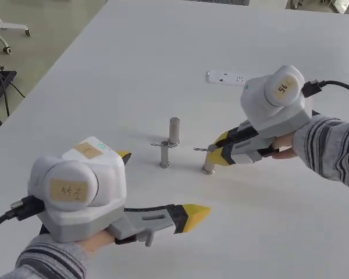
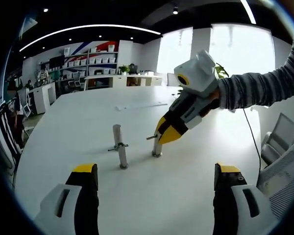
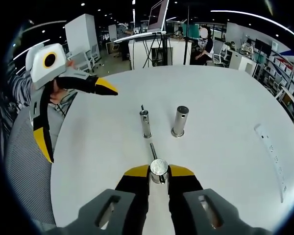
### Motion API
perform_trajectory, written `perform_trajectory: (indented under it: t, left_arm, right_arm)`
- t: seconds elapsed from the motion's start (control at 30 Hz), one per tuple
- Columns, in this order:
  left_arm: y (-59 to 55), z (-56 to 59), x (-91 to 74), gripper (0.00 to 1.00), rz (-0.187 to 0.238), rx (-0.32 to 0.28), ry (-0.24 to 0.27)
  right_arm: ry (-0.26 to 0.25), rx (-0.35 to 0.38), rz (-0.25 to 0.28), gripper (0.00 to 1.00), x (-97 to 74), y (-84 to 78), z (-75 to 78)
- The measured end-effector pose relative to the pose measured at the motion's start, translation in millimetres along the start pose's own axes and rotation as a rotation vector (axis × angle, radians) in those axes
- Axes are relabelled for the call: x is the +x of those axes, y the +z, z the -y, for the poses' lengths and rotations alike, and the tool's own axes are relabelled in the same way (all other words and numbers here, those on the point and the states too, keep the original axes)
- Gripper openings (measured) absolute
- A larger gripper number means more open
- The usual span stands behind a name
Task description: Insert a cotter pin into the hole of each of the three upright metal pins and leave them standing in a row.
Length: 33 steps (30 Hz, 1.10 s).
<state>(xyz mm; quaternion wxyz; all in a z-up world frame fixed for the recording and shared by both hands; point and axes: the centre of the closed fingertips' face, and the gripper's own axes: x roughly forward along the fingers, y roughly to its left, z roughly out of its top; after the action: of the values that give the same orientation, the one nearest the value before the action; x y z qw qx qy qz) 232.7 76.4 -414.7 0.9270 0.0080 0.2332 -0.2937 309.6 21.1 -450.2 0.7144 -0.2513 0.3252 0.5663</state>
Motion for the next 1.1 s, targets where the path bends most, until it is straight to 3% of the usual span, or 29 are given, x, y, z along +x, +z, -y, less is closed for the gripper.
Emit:
perform_trajectory:
  t: [0.27,0.4,0.67,1.1]
  left_arm:
    - [-1.2,0.1,-0.3,0.98,-0.006,0.000,0.000]
    - [-1.4,0.1,-1.0,0.96,-0.001,-0.020,0.000]
    - [-1.1,0.9,-0.8,0.96,0.000,-0.022,-0.002]
    - [-3.9,0.7,-1.6,0.95,-0.010,-0.019,-0.005]
  right_arm:
    - [-0.012,0.026,0.011,0.10,0.3,0.8,-0.4]
    - [-0.015,0.010,0.021,0.14,-0.8,2.8,-0.2]
    - [-0.025,-0.006,0.013,0.11,-4.3,2.0,-0.2]
    - [0.007,-0.069,-0.001,0.09,-2.9,1.8,-1.0]
